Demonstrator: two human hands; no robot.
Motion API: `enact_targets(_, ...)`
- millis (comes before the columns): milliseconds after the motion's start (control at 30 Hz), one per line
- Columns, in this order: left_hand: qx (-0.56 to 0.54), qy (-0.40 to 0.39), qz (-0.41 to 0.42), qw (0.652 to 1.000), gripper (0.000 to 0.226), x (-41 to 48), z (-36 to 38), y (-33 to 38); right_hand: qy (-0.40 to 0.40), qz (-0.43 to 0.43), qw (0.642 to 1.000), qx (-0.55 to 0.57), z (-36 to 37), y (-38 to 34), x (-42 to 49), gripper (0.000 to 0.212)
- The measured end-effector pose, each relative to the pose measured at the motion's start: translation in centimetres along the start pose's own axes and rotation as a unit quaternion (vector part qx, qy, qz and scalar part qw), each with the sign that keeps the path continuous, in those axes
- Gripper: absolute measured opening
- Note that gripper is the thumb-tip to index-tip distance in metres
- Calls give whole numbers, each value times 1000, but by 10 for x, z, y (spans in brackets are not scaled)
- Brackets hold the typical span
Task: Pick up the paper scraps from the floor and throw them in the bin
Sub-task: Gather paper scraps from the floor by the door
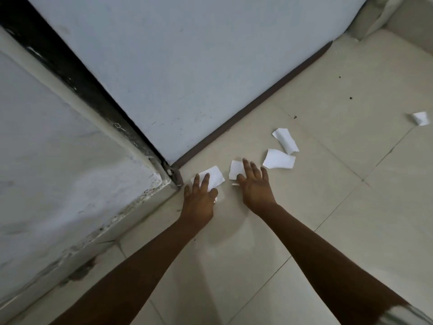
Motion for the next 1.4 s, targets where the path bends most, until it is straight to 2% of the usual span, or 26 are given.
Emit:
enact_targets(67,20,17,-3,1000,33,-2,2,-6,2,-10,1000,-6,2,-4,1,32)
enact_targets(167,65,58,29,996,31,-14,-1,-13,-14,-22,1000,-2,2,-5,4,29)
enact_targets(233,101,63,52,992,33,-9,-9,-12,33,-26,999,29,-18,0,1,29)
enact_targets(300,115,60,59,990,35,0,-19,-11,61,13,990,126,-34,12,0,34)
enact_targets(367,49,61,50,996,44,7,-27,-9,104,83,970,204,-42,34,1,51)
enact_targets(433,4,67,42,997,59,16,-37,0,82,146,951,261,-39,61,5,68)
enact_targets(500,11,27,41,999,70,32,-45,14,40,145,960,238,-31,78,12,73)
enact_targets(533,23,9,58,998,69,43,-51,24,21,134,966,218,-27,82,14,71)
enact_targets(667,165,-46,164,971,30,86,-77,71,0,112,978,178,-14,82,7,54)
enact_targets(833,309,-54,253,915,31,127,-65,138,5,131,982,138,-9,100,-14,42)
enact_targets(967,324,-51,280,902,26,147,-50,177,4,181,974,135,-8,136,-35,33)
enact_targets(1067,338,-49,278,898,27,165,-38,191,21,177,976,128,-14,156,-48,34)
enact_targets(1133,333,-62,270,901,32,174,-27,193,6,145,983,113,-16,160,-51,39)
enact_targets(1233,275,-78,249,925,43,175,-13,188,-44,130,987,86,-15,164,-50,42)
enact_targets(1400,132,-55,223,964,38,143,-18,166,-61,143,983,97,-10,168,-50,56)
Point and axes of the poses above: each hand's wrist, its own x-axis towards the middle knuckle, its own z-axis out of the palm, y = z × x, the point moved 8 cm from there along x, towards the middle knuckle, and after that the axes turned 4 degrees about z, right-handed, at the moved point
